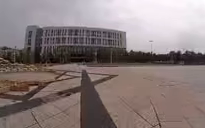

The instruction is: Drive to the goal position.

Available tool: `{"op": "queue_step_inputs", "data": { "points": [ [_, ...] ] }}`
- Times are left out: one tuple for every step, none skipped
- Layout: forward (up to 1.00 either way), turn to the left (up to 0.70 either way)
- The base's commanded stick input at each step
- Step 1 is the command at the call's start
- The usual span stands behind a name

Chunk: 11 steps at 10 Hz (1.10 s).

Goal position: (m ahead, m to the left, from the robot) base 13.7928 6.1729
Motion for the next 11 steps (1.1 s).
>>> {"op": "queue_step_inputs", "data": {
  "points": [
    [1.00, 0.08],
    [1.00, 0.28],
    [1.00, 0.18],
    [1.00, 0.00],
    [1.00, 0.00],
    [1.00, 0.00],
    [1.00, 0.00],
    [1.00, 0.00],
    [1.00, 0.08],
    [1.00, 0.34],
    [1.00, 0.00]
  ]
}}
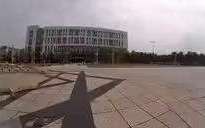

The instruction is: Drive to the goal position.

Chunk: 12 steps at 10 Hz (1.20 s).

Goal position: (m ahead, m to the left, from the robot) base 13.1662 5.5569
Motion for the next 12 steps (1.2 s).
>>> {"op": "queue_step_inputs", "data": {
  "points": [
    [1.00, 0.00],
    [1.00, 0.00],
    [1.00, 0.30],
    [1.00, 0.19],
    [1.00, 0.01],
    [1.00, 0.20],
    [1.00, 0.34],
    [1.00, 0.25],
    [1.00, 0.04],
    [1.00, 0.03],
    [1.00, 0.09],
    [1.00, 0.22]
  ]
}}
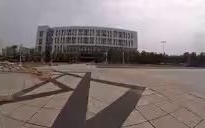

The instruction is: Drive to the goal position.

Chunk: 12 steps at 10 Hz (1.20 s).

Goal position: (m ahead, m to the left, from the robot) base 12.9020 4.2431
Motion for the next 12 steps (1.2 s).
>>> {"op": "queue_step_inputs", "data": {
  "points": [
    [1.00, 0.00],
    [1.00, 0.00],
    [1.00, 0.01],
    [1.00, 0.28],
    [1.00, 0.34],
    [1.00, 0.15],
    [1.00, 0.00],
    [0.99, 0.00],
    [0.53, 0.00],
    [0.16, 0.00],
    [0.00, 0.00],
    [0.00, 0.00]
  ]
}}
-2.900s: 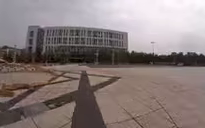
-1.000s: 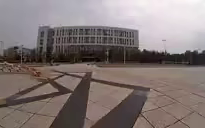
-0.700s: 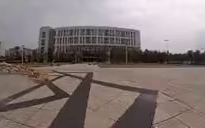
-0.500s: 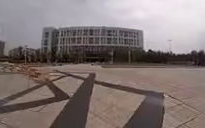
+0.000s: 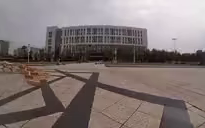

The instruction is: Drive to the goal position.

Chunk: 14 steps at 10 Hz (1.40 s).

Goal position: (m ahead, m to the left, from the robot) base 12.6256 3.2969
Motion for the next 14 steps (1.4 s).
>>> {"op": "queue_step_inputs", "data": {
  "points": [
    [0.00, 0.00],
    [0.00, 0.00],
    [0.00, 0.00],
    [0.00, 0.00],
    [0.00, 0.00],
    [0.00, 0.00],
    [0.00, 0.00],
    [0.70, 0.00],
    [1.00, 0.00],
    [1.00, 0.00],
    [1.00, 0.00],
    [1.00, 0.00],
    [1.00, 0.04],
    [1.00, 0.37]
  ]
}}
